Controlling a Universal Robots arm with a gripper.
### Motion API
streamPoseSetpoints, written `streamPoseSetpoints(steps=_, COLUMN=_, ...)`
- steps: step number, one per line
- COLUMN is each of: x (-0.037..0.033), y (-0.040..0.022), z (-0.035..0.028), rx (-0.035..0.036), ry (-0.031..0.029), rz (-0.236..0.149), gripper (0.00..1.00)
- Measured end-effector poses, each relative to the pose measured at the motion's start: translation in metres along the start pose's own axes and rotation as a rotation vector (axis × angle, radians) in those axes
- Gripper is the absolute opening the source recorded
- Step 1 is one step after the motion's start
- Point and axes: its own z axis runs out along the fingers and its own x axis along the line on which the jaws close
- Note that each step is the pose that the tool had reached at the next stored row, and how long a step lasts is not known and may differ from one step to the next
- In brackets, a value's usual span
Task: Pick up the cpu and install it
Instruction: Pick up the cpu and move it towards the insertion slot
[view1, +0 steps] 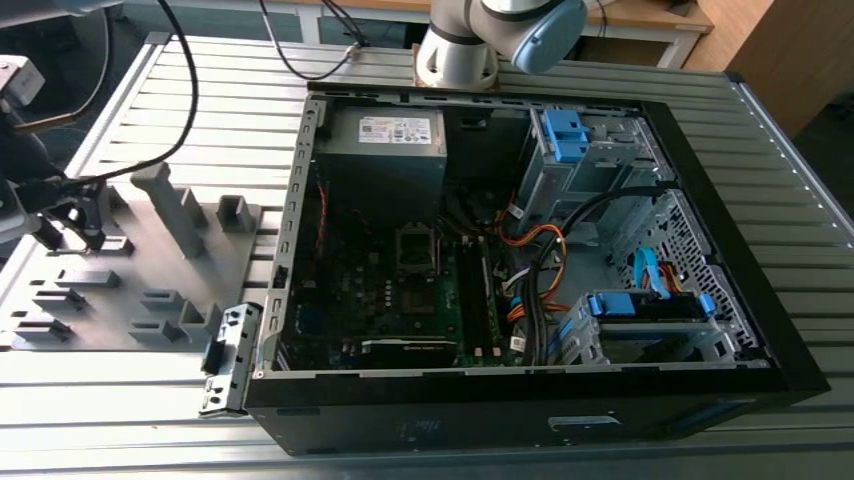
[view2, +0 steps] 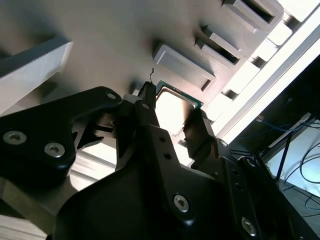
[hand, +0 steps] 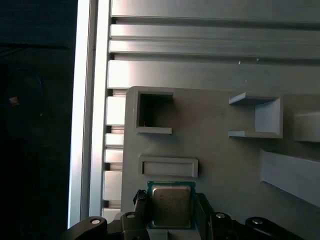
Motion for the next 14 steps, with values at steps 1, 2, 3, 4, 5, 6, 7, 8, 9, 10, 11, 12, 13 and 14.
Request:
streamPoseSetpoints(steps=1, x=0.0000, y=0.0001, z=-0.0023, rx=0.0000, ry=-0.0001, rz=0.000, gripper=0.47)
streamPoseSetpoints(steps=2, x=0.0000, y=0.0002, z=-0.0044, rx=0.0000, ry=0.0001, rz=0.000, gripper=0.47)
streamPoseSetpoints(steps=3, x=0.0000, y=0.0002, z=-0.0057, rx=0.0000, ry=0.0000, rz=0.000, gripper=0.47)
streamPoseSetpoints(steps=4, x=0.0000, y=0.0002, z=-0.0060, rx=-0.0001, ry=-0.0001, rz=0.000, gripper=0.47)
streamPoseSetpoints(steps=5, x=0.0000, y=0.0003, z=-0.0059, rx=-0.0001, ry=-0.0002, rz=0.000, gripper=0.47)
streamPoseSetpoints(steps=6, x=0.0000, y=0.0003, z=-0.0069, rx=0.0000, ry=-0.0001, rz=0.000, gripper=0.47)
streamPoseSetpoints(steps=7, x=0.0000, y=0.0003, z=-0.0078, rx=0.0000, ry=0.0000, rz=0.000, gripper=0.47)
streamPoseSetpoints(steps=8, x=0.0001, y=0.0003, z=-0.0079, rx=0.0000, ry=0.0001, rz=0.000, gripper=0.47)
streamPoseSetpoints(steps=9, x=0.0000, y=0.0003, z=-0.0079, rx=0.0000, ry=0.0000, rz=0.000, gripper=0.47)
streamPoseSetpoints(steps=10, x=0.0001, y=0.0003, z=-0.0082, rx=0.0001, ry=0.0001, rz=0.000, gripper=0.47)
streamPoseSetpoints(steps=11, x=0.0001, y=0.0003, z=-0.0084, rx=0.0001, ry=0.0002, rz=0.000, gripper=0.47)
streamPoseSetpoints(steps=12, x=0.0000, y=0.0003, z=-0.0085, rx=0.0000, ry=0.0001, rz=0.000, gripper=0.47)
streamPoseSetpoints(steps=13, x=0.0001, y=0.0004, z=-0.0091, rx=0.0000, ry=0.0000, rz=0.000, gripper=0.47)
streamPoseSetpoints(steps=14, x=0.0001, y=0.0004, z=-0.0096, rx=0.0000, ry=0.0000, rz=0.000, gripper=0.47)
